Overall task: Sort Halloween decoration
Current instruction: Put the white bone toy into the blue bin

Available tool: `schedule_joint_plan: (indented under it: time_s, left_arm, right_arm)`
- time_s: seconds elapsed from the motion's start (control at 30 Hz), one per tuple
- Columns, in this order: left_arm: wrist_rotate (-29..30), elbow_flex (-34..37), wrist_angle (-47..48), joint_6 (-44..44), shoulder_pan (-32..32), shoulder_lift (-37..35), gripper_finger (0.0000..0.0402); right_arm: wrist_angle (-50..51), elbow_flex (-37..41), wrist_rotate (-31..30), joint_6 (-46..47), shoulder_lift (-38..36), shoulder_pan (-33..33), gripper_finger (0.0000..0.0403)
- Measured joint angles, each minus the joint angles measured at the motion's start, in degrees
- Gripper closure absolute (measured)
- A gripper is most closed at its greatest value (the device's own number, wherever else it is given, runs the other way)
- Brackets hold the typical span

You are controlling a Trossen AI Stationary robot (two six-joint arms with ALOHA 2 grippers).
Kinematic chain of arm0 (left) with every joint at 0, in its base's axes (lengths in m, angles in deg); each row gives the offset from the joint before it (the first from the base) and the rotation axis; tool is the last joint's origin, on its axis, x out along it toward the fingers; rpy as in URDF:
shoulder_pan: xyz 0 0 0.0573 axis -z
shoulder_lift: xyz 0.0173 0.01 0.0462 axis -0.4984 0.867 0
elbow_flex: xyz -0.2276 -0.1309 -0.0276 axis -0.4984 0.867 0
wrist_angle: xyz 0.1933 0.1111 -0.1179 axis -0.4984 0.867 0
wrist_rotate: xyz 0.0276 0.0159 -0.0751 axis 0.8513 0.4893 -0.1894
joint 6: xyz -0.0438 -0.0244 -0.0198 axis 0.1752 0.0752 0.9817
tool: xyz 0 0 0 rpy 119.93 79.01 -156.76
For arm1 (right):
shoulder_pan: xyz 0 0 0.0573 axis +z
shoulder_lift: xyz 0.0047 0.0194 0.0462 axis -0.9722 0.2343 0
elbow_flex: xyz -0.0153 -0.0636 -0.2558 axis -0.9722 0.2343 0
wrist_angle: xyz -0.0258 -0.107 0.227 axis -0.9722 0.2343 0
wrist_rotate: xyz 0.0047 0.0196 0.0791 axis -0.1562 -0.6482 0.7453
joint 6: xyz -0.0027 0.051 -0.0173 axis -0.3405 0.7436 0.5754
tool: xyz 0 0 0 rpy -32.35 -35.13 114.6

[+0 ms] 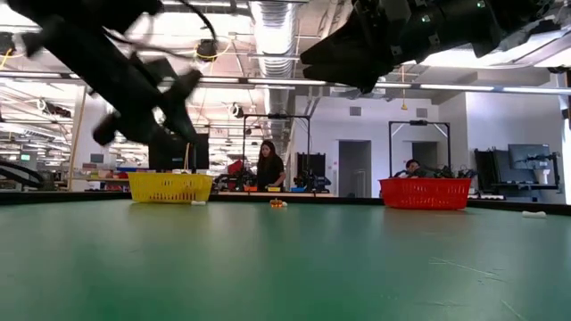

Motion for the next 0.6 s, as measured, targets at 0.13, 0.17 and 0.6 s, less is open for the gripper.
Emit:
schedule_joint_plan:
  time_s: [0.13,0.17,0.6]
  left_arm:
    - [-1.8,0.0,-7.18,-1.18,-6.26,8.15,0.0229]
    - [-1.97,0.0,-8.35,-0.8,-7.49,9.93,0.0229]
    - [0.12,-3.4,-12.34,-1.13,-13.53,21.36,0.0229]
  right_arm:
    - [0.02,0.01,0.0,-0.01,0.0,0.0,0.0186]
    - [0.02,0.01,0.0,-0.01,0.0,0.0,0.0186]
    - [2.23,0.01,0.04,-0.66,0.0,-0.07,0.0186]
